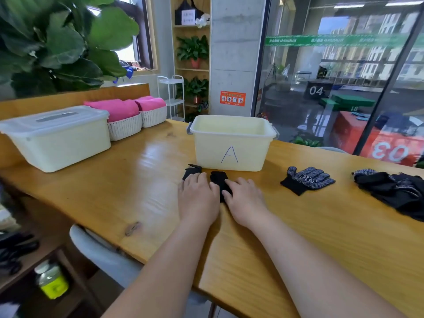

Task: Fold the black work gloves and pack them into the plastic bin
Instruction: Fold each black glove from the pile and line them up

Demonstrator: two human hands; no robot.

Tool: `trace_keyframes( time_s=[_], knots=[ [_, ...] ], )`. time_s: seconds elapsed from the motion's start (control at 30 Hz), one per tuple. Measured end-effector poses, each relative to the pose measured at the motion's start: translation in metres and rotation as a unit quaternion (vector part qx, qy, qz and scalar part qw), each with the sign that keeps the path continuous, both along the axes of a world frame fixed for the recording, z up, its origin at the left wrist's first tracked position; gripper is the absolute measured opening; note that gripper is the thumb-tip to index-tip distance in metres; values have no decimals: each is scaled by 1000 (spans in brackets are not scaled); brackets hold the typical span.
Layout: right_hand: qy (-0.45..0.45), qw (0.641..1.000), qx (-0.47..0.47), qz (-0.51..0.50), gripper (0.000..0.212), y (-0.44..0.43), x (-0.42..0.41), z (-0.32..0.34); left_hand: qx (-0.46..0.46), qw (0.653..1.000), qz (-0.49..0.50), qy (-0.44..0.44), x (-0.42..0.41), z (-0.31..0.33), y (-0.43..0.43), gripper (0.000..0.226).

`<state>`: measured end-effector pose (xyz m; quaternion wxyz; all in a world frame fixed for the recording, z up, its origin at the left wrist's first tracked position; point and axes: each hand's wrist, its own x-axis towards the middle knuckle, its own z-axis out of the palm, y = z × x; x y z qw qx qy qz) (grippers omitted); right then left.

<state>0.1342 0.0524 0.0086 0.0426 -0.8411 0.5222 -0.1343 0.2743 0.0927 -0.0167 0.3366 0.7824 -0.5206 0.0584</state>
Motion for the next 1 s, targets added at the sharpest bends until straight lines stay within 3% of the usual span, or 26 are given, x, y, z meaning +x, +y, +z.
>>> trace_keyframes(
  time_s=[0.27, 0.43, 0.53, 0.73, 0.83, 1.0],
  knots=[
    [8, 1000, 19, -5, 55, -12, 34, 4, -35, 997, 8, 73, 4, 5, 2, 48],
    [-22, 999, 23, 10, 54, -14, 32, 8, -49, 995, 5, 83, 10, 3, 0, 34],
    [-40, 999, 11, 6, 52, -11, 12, 8, -49, 996, 0, 73, 11, 2, 0, 38],
    [-46, 998, -4, -30, 52, -2, -53, 4, -94, 992, -83, -27, -4, 3, 3, 36],
    [-41, 998, -2, -52, 51, 3, -88, 3, -105, 973, -164, -122, -19, -1, 4, 41],
    [-43, 994, -9, -95, 52, 9, -144, 3, -94, 937, -268, -205, -62, 2, 8, 37]
  ],
)
